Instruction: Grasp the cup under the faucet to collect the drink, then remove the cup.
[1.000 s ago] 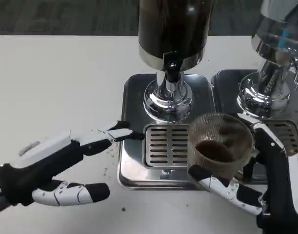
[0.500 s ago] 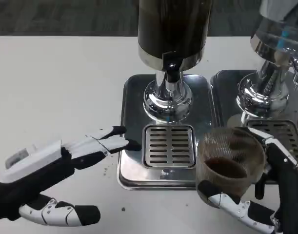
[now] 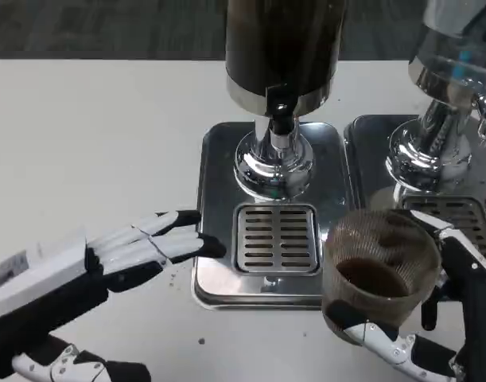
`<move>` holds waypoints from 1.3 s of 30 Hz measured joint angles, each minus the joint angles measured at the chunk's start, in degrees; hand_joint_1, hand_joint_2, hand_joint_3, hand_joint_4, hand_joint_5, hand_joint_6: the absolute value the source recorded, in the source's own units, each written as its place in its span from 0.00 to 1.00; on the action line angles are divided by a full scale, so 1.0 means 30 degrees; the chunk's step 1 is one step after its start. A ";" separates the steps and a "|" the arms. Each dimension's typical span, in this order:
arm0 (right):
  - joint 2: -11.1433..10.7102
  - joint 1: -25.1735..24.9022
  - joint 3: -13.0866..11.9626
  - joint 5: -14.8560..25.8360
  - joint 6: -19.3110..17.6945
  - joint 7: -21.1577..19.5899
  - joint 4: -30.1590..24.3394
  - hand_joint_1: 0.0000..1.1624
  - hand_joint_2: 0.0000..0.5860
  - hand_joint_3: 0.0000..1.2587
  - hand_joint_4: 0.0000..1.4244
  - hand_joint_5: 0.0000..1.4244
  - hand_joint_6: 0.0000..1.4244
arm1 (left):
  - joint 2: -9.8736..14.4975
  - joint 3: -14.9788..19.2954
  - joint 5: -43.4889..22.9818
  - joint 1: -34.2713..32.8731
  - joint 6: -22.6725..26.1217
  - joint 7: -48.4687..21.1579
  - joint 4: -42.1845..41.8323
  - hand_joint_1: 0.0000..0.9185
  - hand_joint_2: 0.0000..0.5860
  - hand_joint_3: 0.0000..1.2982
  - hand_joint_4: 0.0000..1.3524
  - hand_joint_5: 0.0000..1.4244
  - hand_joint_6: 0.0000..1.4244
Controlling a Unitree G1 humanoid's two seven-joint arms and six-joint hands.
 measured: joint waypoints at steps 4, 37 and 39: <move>0.0032 0.0064 -0.0042 0.0087 -0.0007 0.0070 -0.0051 0.84 0.18 0.58 0.54 0.66 0.93 | 0.0270 0.0020 0.0307 0.0157 -0.0699 0.0350 -0.0166 0.00 0.21 0.09 0.00 0.00 0.00; 0.0451 0.0563 -0.0179 0.0149 -0.0387 0.0530 -0.0703 0.84 0.18 0.59 0.56 0.67 0.94 | 0.1549 -0.0174 0.3014 0.0145 -0.2062 0.3383 -0.0196 0.00 0.18 0.09 0.00 0.00 0.00; 0.0462 0.0560 -0.0192 0.0150 -0.0393 0.0537 -0.0703 0.84 0.18 0.59 0.56 0.67 0.94 | 0.1601 -0.0228 0.3014 0.0150 -0.2057 0.3429 -0.0195 0.00 0.18 0.09 0.00 0.00 0.00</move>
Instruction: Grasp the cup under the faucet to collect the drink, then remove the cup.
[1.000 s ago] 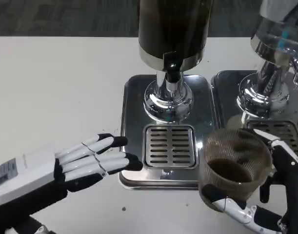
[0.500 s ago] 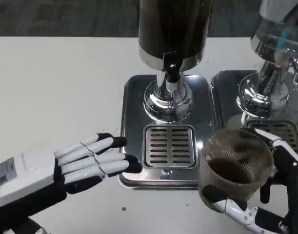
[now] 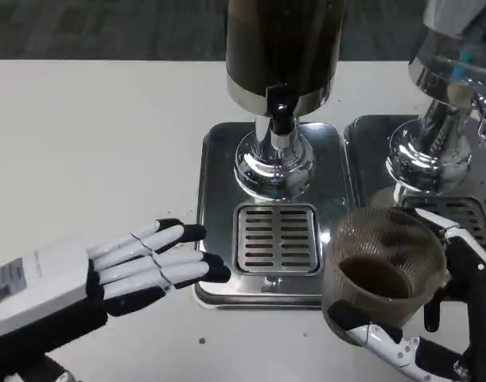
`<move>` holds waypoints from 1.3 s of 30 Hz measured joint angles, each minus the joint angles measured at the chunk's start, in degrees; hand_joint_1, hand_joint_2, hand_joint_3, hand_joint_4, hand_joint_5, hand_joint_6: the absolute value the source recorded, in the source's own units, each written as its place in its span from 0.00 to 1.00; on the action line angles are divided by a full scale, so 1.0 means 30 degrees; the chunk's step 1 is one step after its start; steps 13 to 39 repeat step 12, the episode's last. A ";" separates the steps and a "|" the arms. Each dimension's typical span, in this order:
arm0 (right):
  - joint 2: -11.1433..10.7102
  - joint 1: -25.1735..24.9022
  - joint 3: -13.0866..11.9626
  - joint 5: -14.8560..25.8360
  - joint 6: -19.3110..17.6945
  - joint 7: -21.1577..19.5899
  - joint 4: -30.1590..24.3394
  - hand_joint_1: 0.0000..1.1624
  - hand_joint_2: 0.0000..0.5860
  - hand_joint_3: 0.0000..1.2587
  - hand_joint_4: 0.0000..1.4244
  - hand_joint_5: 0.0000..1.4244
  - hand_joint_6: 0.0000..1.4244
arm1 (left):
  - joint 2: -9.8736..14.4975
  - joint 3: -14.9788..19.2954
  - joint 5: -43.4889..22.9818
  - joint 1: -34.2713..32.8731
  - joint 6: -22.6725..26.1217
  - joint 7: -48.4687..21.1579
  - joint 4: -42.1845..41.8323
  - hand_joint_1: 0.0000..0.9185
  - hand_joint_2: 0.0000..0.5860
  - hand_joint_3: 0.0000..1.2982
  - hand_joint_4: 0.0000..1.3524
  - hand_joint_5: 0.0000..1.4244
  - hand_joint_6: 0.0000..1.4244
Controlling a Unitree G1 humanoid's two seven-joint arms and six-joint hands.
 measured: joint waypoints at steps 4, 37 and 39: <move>0.0023 0.0000 -0.0022 0.0003 -0.0004 0.0023 0.0000 0.84 0.18 0.60 0.56 0.67 0.94 | 0.0160 -0.0226 -0.0001 0.0045 0.0047 0.0141 -0.0005 0.00 0.18 0.09 0.00 0.00 0.00; 0.0062 0.0001 -0.0055 0.0003 -0.0005 0.0026 0.0000 0.84 0.18 0.60 0.56 0.68 0.94 | 0.0258 -0.0518 -0.0001 0.0155 0.0127 0.0333 -0.0028 0.00 0.18 0.10 0.00 0.00 0.00; 0.0062 0.0001 -0.0055 0.0003 -0.0005 0.0026 0.0000 0.84 0.18 0.60 0.56 0.68 0.94 | 0.0258 -0.0518 -0.0001 0.0155 0.0127 0.0333 -0.0028 0.00 0.18 0.10 0.00 0.00 0.00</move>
